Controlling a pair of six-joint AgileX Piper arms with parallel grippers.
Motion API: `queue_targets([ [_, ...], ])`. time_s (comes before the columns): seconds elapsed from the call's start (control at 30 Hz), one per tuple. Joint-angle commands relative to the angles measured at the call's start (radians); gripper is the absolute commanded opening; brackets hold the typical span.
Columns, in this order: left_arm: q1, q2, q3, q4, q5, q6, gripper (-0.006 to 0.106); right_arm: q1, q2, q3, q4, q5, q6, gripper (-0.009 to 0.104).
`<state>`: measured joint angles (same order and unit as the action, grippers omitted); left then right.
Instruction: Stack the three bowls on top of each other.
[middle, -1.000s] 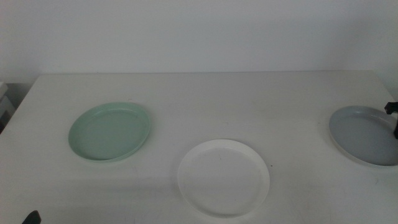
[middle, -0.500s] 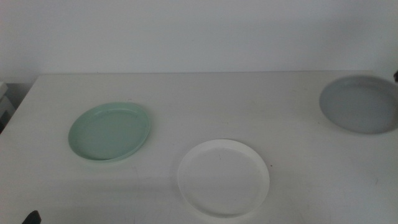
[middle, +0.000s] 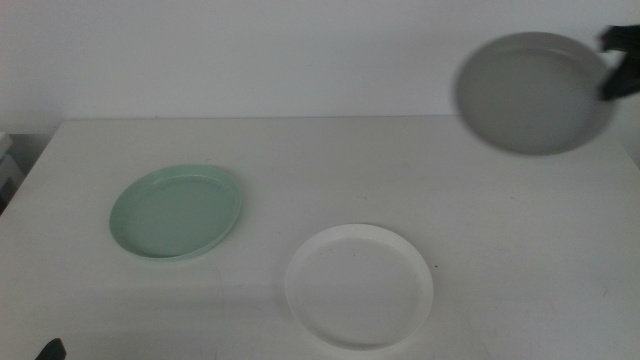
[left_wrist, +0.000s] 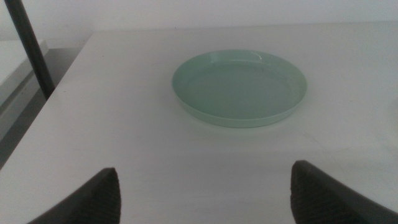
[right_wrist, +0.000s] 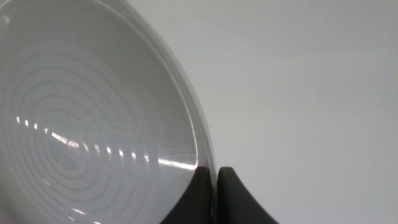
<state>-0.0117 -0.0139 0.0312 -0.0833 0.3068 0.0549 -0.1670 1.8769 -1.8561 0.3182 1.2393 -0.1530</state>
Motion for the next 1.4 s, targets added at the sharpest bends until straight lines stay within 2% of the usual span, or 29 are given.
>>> queue_targets([
  [0.0, 0.001, -0.013, -0.006, -0.008, -0.078, -0.009, 0.101, 0.079, -0.075, -0.003, 0.0, 0.054, 0.003, -0.001],
  [0.3, 0.001, -0.013, -0.006, -0.008, -0.078, -0.009, 0.101, 0.355, -0.1, 0.191, -0.015, -0.028, 0.01, -0.001],
  [0.57, 0.001, -0.013, -0.006, -0.008, -0.078, -0.009, 0.101, 0.535, -0.09, 0.357, -0.016, -0.226, 0.027, -0.001],
  [0.77, 0.001, -0.013, -0.006, -0.008, -0.078, -0.009, 0.101, 0.559, -0.031, 0.372, -0.025, -0.273, 0.039, -0.001],
  [1.17, 0.001, -0.013, -0.006, -0.008, -0.078, -0.009, 0.101, 0.559, 0.052, 0.372, -0.053, -0.261, 0.04, -0.001],
  [1.37, 0.001, -0.013, -0.006, -0.008, -0.078, -0.009, 0.101, 0.559, 0.054, 0.372, -0.103, -0.253, 0.048, 0.0],
])
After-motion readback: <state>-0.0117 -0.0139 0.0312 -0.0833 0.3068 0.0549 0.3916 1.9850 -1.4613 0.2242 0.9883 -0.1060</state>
